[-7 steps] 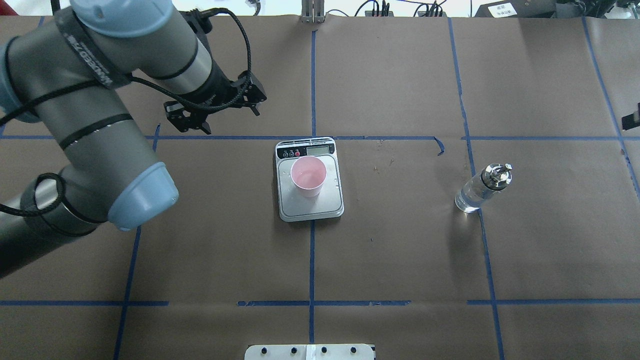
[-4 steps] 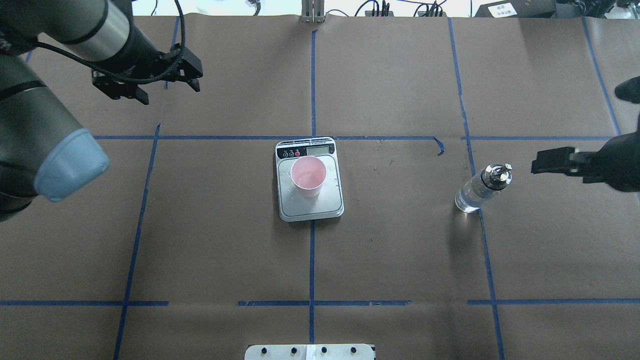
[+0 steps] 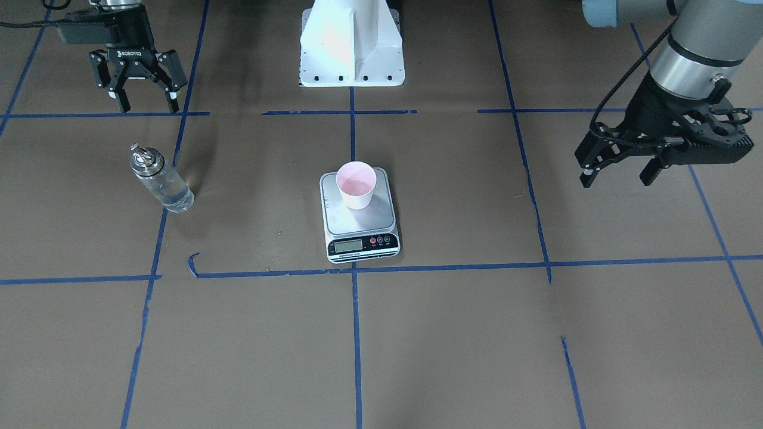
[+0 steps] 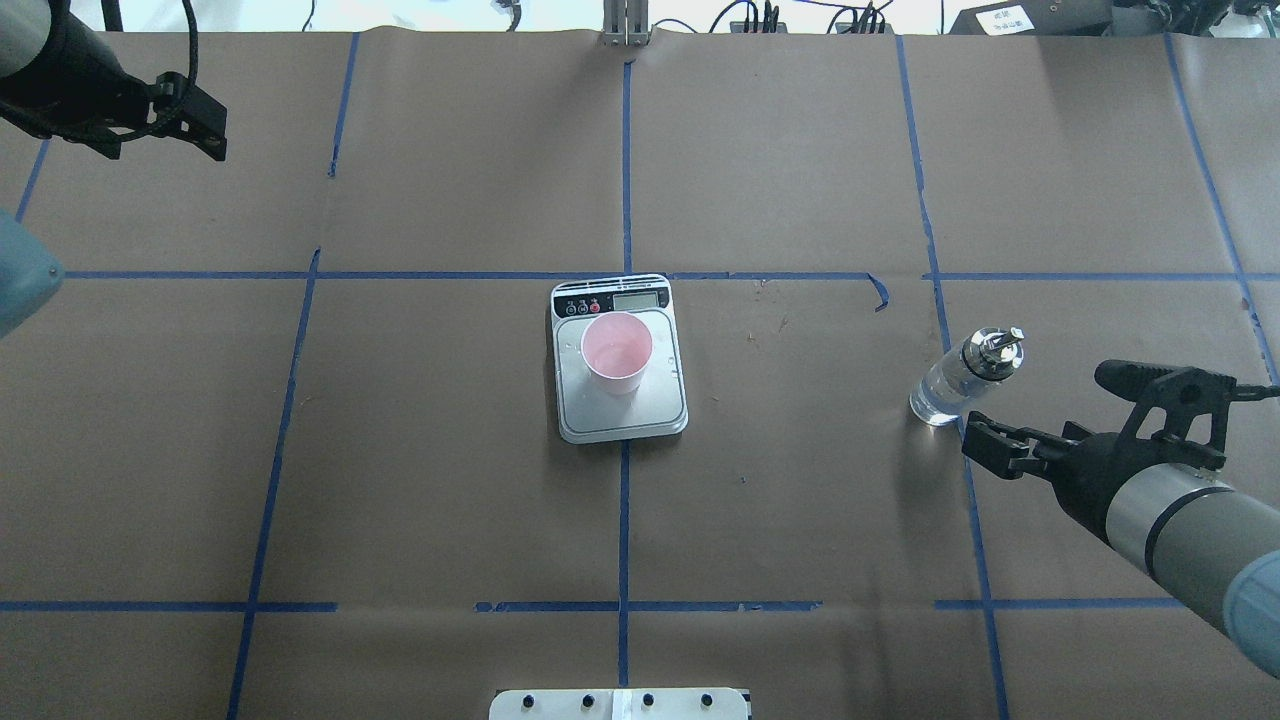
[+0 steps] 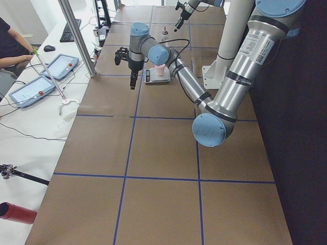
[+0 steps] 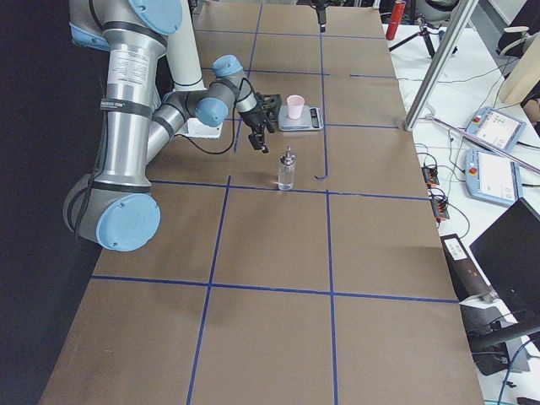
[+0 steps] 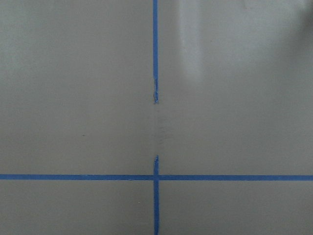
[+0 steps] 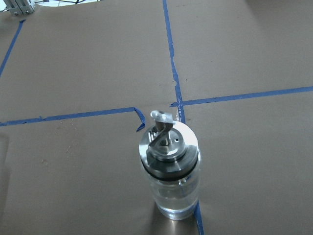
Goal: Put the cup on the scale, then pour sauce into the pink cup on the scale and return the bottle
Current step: 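Grasp the glass sauce bottle with the right gripper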
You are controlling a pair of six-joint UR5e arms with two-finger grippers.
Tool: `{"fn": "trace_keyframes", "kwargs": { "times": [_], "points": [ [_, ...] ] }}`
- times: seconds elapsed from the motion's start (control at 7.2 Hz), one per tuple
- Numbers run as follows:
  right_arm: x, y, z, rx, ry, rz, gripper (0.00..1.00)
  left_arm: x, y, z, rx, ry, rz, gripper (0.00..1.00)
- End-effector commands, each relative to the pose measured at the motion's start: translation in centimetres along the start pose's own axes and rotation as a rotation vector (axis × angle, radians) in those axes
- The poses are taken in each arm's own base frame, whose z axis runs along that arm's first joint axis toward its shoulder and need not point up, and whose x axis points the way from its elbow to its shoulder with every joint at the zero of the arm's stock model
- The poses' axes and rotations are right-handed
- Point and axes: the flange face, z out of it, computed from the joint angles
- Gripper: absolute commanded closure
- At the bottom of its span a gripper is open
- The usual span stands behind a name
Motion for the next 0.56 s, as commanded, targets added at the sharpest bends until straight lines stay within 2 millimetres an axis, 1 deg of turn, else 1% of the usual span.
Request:
{"fn": "trace_keyframes", "kwargs": {
  "times": [0.0,0.14,0.28,0.42],
  "points": [
    [2.6,2.5,4.8,0.149,-0.024,-0.066,0.00,-5.1,1.6,2.4,-0.046,-0.060,0.184,0.00],
    [2.3,3.0,6.6,0.210,-0.006,-0.085,0.00,-8.4,1.3,2.1,-0.049,-0.082,0.249,0.00],
    [2.0,3.1,7.1,0.224,-0.002,-0.116,0.00,-9.7,0.9,1.5,-0.041,-0.090,0.264,0.00],
    [2.3,3.8,8.3,0.233,0.017,-0.136,0.00,-10.1,0.7,2.0,-0.049,-0.095,0.257,0.00]
  ]
}}
